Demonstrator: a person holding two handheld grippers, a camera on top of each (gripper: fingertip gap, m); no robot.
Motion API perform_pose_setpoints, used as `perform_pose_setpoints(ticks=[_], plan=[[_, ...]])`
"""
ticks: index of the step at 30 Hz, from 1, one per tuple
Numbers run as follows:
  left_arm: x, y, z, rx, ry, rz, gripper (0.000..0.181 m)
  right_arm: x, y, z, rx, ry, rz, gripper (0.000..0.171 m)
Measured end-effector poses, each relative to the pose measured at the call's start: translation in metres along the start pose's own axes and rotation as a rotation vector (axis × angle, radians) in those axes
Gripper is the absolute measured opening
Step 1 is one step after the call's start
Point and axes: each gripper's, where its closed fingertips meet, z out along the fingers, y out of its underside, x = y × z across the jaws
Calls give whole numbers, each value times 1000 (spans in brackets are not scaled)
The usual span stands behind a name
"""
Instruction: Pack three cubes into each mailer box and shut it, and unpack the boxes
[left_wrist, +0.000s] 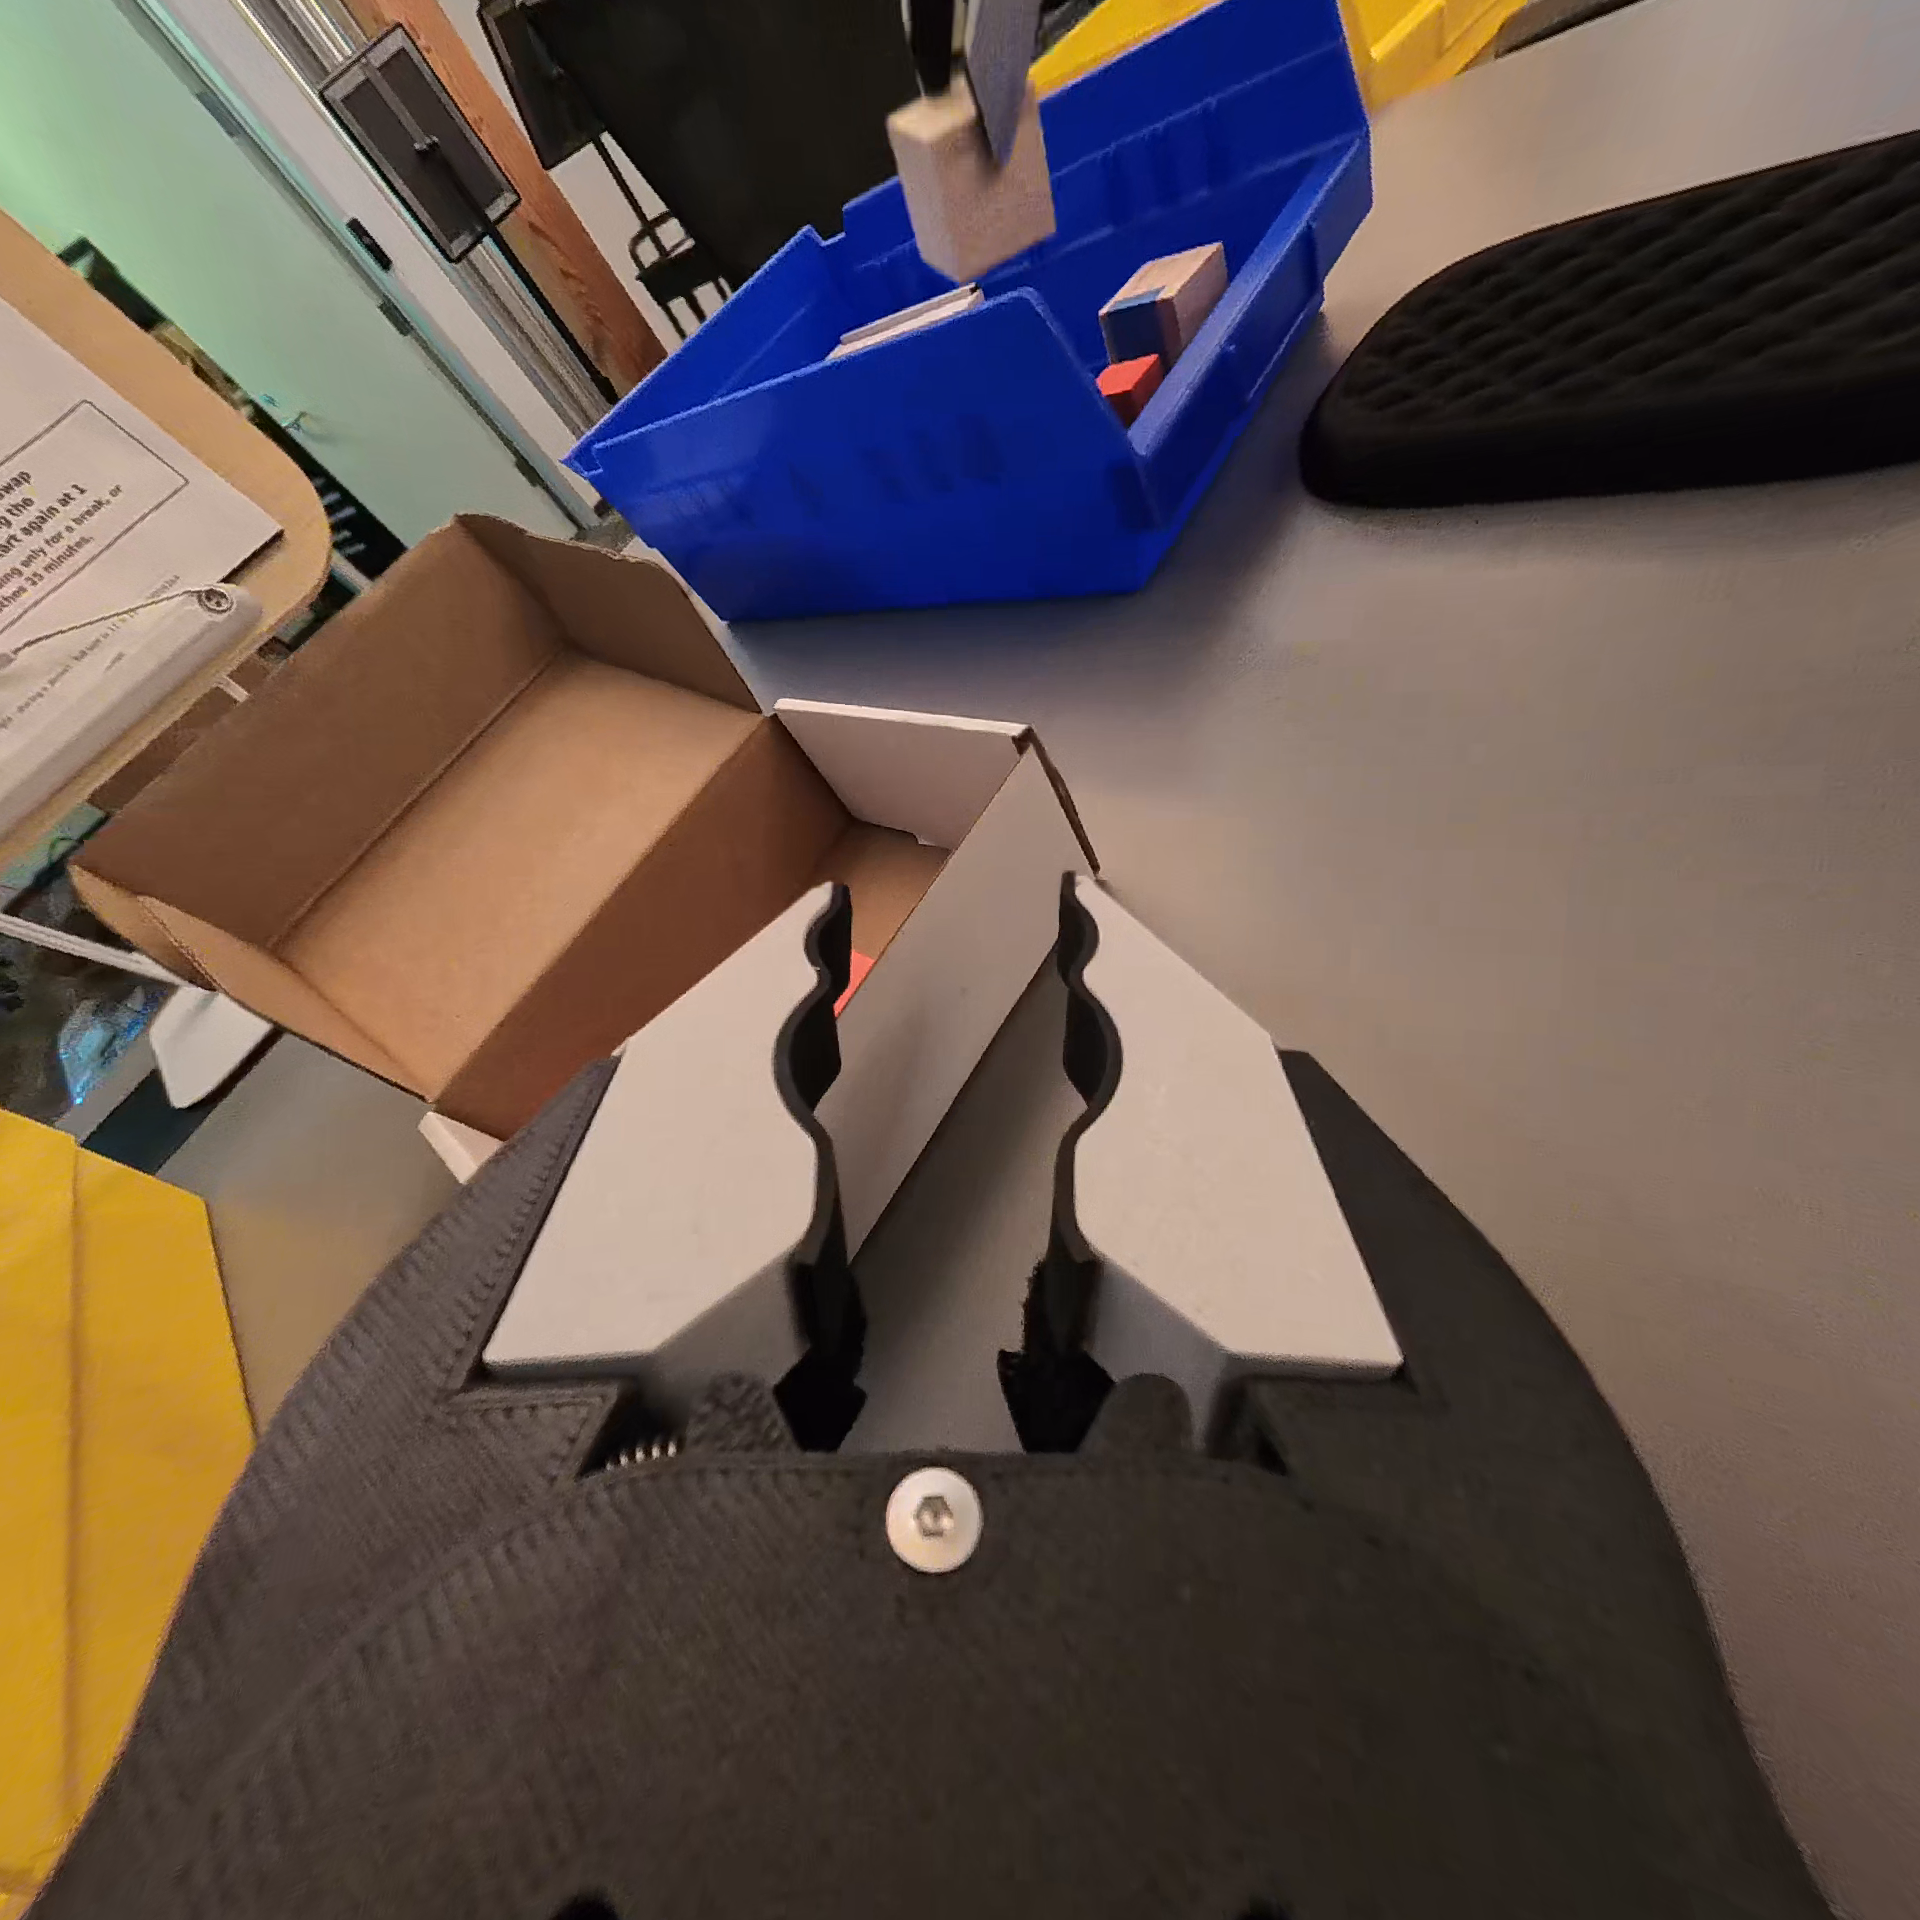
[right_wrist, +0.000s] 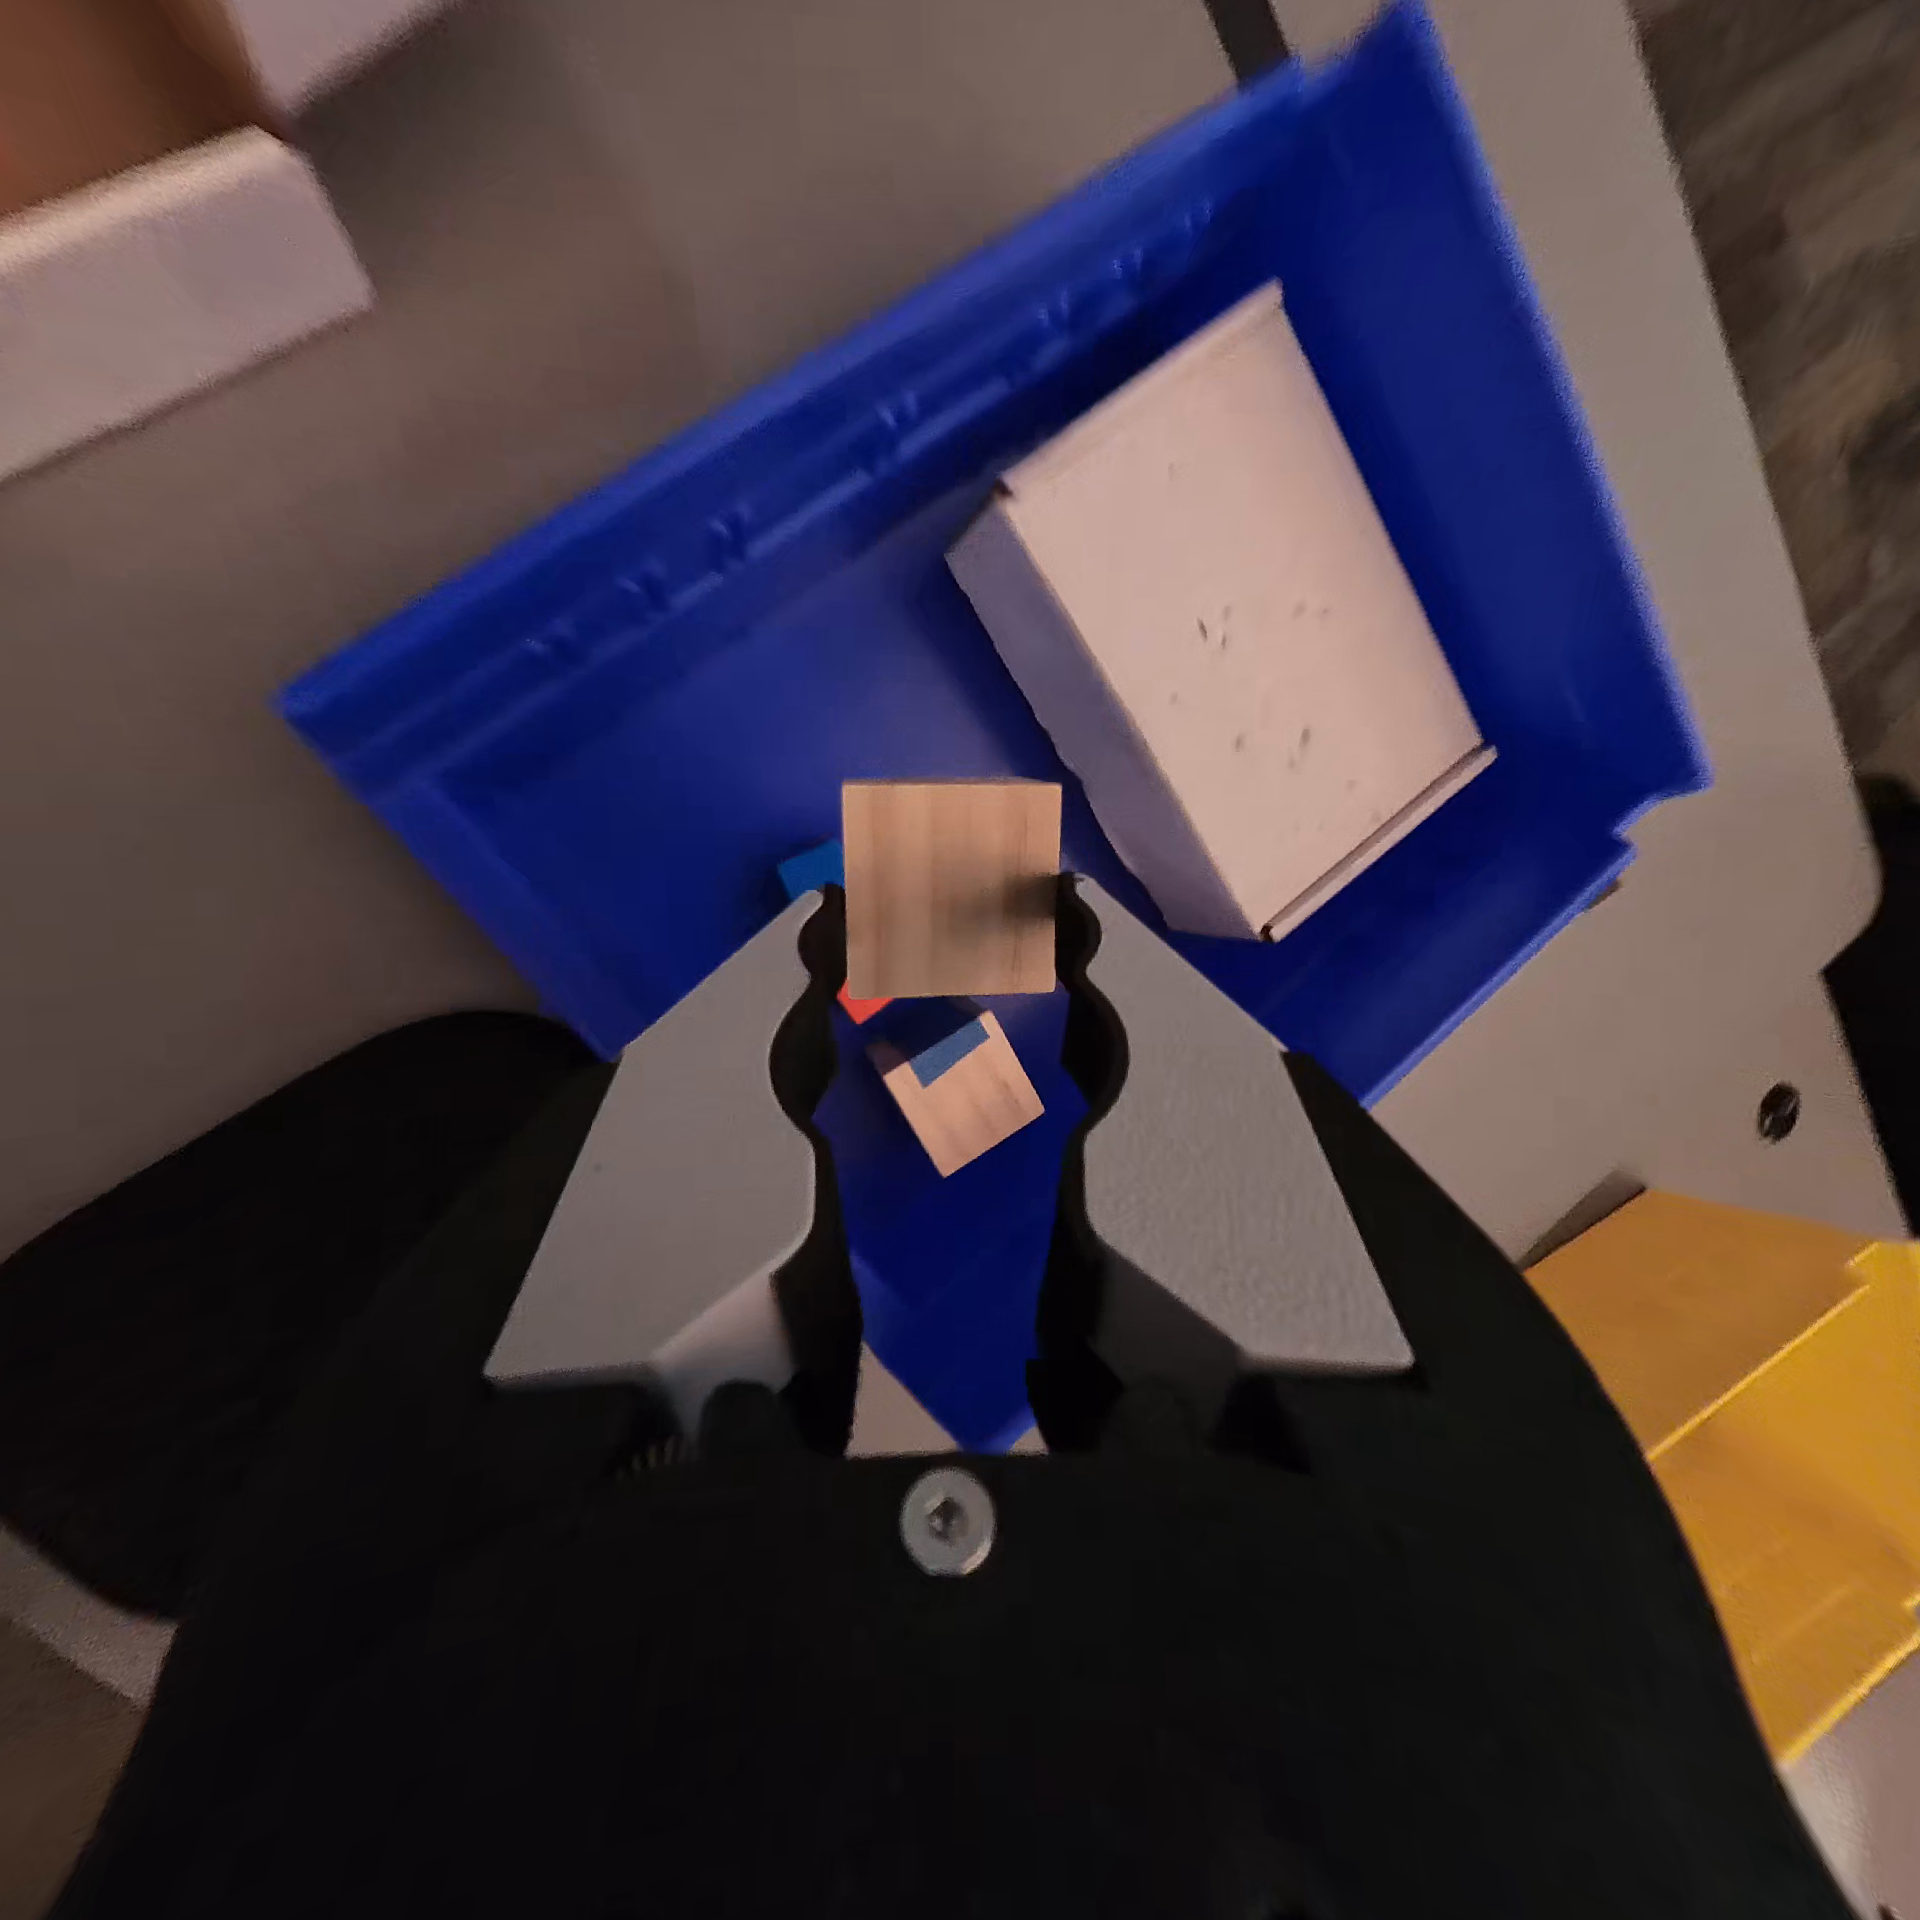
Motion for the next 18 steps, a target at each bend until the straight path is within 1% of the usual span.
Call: perform_pose_setpoints(ticks=[4,10,16,18], plan=[[1,5,2,-17,-3,21,37,11,23,30,-75,16,45,41],[2,6,4,-27,1,24,36,37,53,50,-199,110,151,40],[5,10,5,-44,1,53,36,37,73,70,-301,135,280,40],[6,10,5,-46,2,57,36,39,74,74,-307,139,318,41]])
